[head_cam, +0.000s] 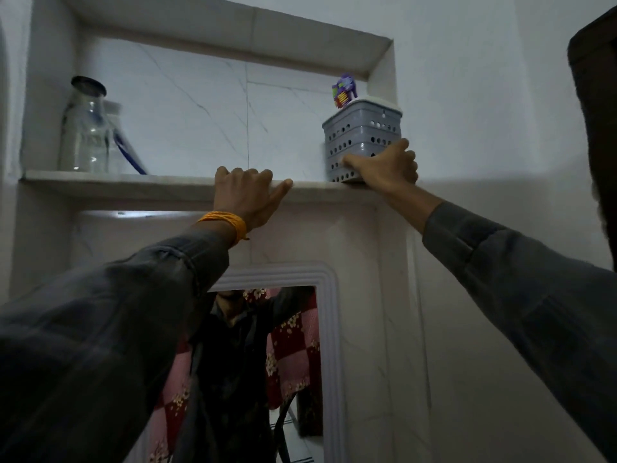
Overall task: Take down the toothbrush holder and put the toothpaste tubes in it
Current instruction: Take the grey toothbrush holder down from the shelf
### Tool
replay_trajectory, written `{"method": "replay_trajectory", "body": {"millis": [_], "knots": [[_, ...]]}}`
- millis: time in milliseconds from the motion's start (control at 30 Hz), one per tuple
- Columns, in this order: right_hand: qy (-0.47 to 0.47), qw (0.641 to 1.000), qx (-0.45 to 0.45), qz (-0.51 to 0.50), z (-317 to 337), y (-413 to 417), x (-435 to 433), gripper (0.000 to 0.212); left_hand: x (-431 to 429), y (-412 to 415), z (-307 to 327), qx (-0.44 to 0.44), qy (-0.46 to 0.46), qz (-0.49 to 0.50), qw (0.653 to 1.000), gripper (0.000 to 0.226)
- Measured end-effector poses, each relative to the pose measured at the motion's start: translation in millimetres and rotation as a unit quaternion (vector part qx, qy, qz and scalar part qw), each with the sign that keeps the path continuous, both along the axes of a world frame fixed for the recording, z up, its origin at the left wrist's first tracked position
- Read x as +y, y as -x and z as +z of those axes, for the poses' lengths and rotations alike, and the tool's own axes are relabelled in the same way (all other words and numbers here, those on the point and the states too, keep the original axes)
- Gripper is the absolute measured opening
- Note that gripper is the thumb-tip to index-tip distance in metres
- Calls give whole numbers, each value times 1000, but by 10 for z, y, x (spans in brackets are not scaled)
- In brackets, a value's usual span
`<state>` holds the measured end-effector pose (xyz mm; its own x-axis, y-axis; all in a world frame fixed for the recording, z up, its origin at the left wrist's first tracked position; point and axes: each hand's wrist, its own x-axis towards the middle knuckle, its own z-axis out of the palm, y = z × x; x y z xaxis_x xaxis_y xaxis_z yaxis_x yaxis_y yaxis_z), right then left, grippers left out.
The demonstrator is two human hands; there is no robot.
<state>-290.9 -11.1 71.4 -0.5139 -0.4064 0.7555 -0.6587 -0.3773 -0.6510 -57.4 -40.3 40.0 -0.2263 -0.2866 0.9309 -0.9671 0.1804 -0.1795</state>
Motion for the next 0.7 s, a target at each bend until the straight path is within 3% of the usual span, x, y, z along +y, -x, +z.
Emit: {"method": "replay_trajectory", "body": {"millis": [200,300,333,467,500,600,700], "knots": [[56,996,-6,68,-539,93,660,136,296,-32,-510,14,14,-113,993,54],[21,987,-5,158,-1186,121,921,113,509,-103,-1106,51,7,-186,981,53],[-1,985,-11,173,-1503,129,967,110,548,-159,-1346,57,-6,-191,980,52],[-75,977,-67,185,-3191,96,905,147,599,-448,-2516,65,-90,-186,976,44],[-117,969,-90,199,-3658,60,885,140,603,-510,-2846,74,-120,-181,973,43],[-223,948,-118,196,-5085,-170,1053,94,661,-659,-3906,113,-228,-166,953,49],[-311,927,-145,152,-6325,-411,1258,90,757,-782,-4896,140,-347,-125,919,54]]}}
